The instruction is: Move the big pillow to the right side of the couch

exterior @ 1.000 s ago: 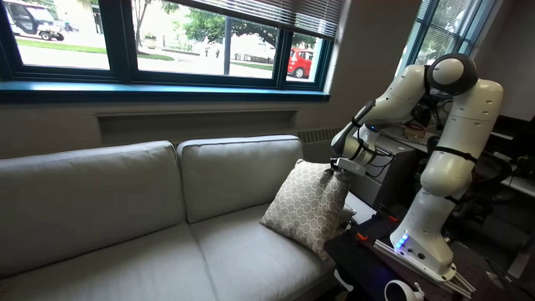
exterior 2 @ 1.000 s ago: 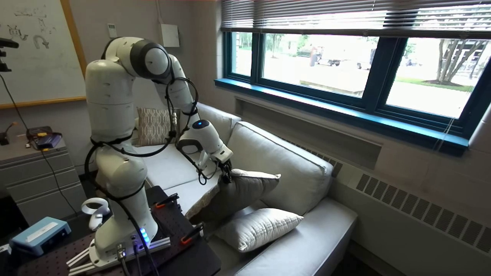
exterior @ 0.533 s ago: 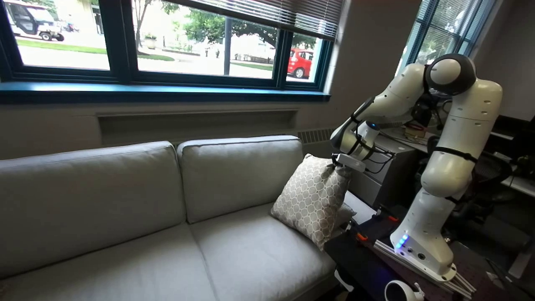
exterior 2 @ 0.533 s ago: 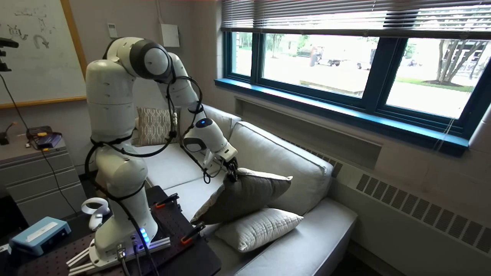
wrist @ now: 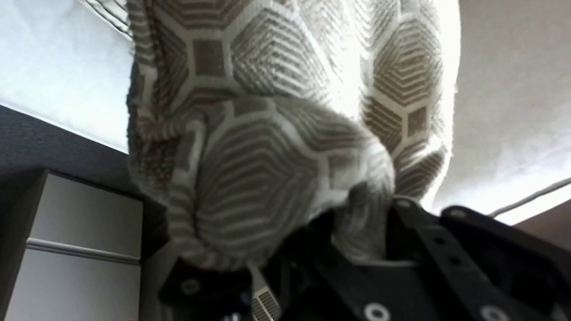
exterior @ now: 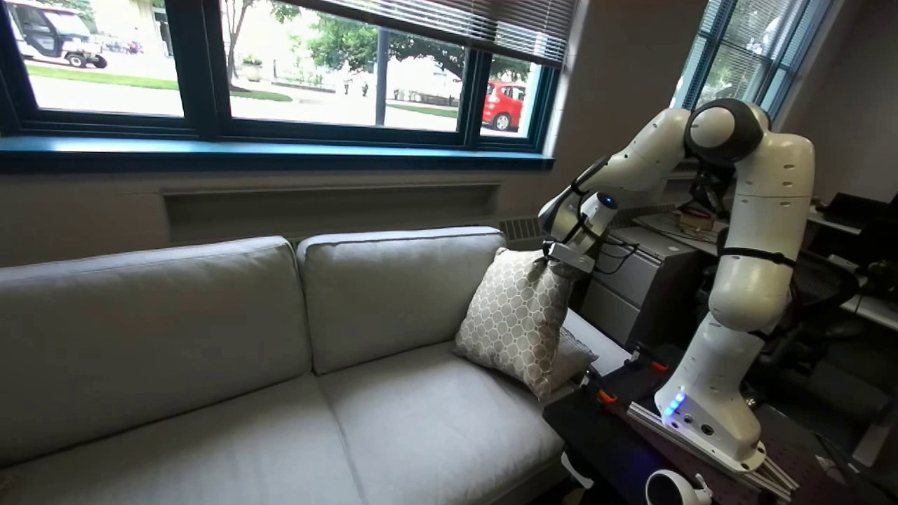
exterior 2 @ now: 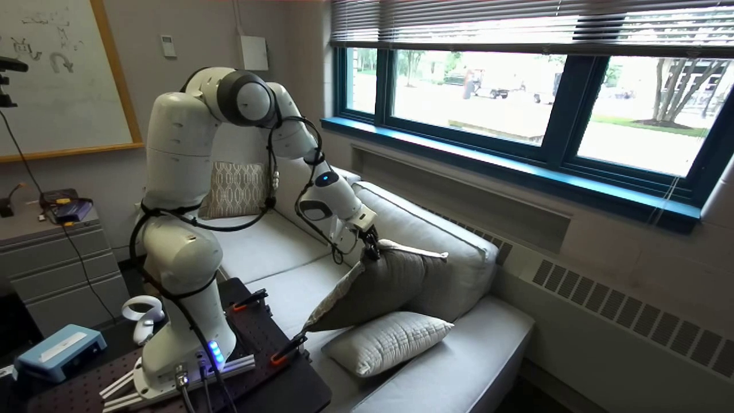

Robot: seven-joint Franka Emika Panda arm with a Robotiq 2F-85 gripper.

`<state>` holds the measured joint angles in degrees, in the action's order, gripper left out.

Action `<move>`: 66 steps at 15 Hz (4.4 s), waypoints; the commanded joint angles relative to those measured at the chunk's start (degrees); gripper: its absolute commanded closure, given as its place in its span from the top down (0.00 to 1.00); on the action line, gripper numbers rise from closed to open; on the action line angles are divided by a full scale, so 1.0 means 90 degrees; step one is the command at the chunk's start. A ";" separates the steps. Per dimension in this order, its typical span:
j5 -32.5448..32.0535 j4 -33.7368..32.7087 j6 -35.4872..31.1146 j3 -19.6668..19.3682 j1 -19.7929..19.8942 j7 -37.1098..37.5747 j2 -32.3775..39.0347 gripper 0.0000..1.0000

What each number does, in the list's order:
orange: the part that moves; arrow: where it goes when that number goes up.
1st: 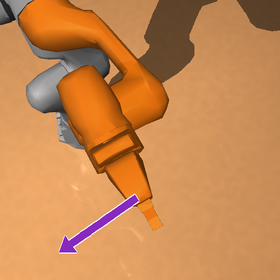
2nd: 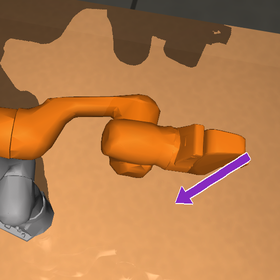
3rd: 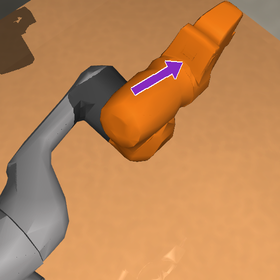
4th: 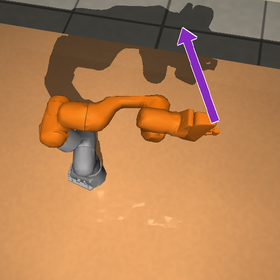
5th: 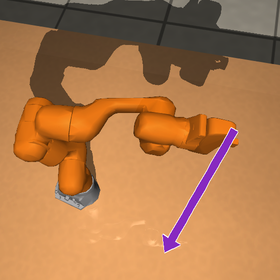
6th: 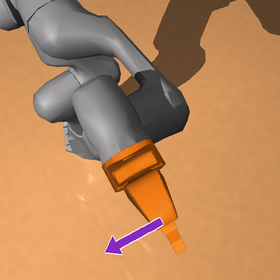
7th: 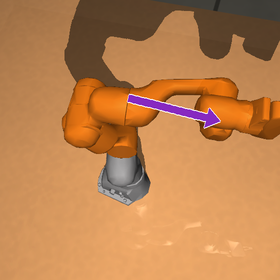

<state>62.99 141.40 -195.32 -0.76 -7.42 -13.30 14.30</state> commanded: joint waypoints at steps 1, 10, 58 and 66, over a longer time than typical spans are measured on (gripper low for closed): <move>0.0281 -0.1002 -0.0015 -0.0553 -0.0461 -0.0143 0.0405 0.03; 0.0133 -0.1680 0.1039 -0.1412 -0.1194 0.0107 0.1223 0.03; 0.1407 0.0800 0.1841 -0.0588 0.1336 -0.2542 0.0421 1.00; 0.1351 0.1464 0.0702 -0.0546 0.0294 -0.2020 -0.0156 1.00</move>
<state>74.91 151.91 -186.05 -6.26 -1.34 -33.47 15.50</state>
